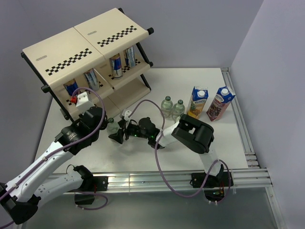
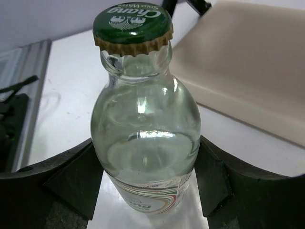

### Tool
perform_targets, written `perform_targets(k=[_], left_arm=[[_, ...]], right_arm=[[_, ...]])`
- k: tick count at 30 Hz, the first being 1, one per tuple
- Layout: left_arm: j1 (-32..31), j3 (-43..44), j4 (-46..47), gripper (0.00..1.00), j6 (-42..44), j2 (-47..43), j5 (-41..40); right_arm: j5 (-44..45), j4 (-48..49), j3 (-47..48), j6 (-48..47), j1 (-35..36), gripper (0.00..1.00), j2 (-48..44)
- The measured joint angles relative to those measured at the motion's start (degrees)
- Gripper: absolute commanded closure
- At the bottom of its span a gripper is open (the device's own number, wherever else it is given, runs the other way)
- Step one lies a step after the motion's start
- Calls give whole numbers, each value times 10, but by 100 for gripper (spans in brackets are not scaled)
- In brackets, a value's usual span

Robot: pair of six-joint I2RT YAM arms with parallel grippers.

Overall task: Place and organize the beverage onto the shelf
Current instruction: Adjust the drink.

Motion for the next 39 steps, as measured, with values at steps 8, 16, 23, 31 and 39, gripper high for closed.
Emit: perform_targets(k=[8,16,23,31,39], left_arm=[[2,-7,31,100,0,2,39],[4,-25,65,100,0,5,85],[5,-30,81,100,1,-7,94],[5,0,22,57,-16,-11,25],[5,105,-96,23,-37,-63,-99]], right_arm=[[-13,5,-2,4,-1,100,-42],[-30,-5,5,8,-1,100,-43],[-41,-10,23,12,-3,100,-43],[-50,-13,76,19,-9,100,-29],[-42,0,200,20,-22,100,61]])
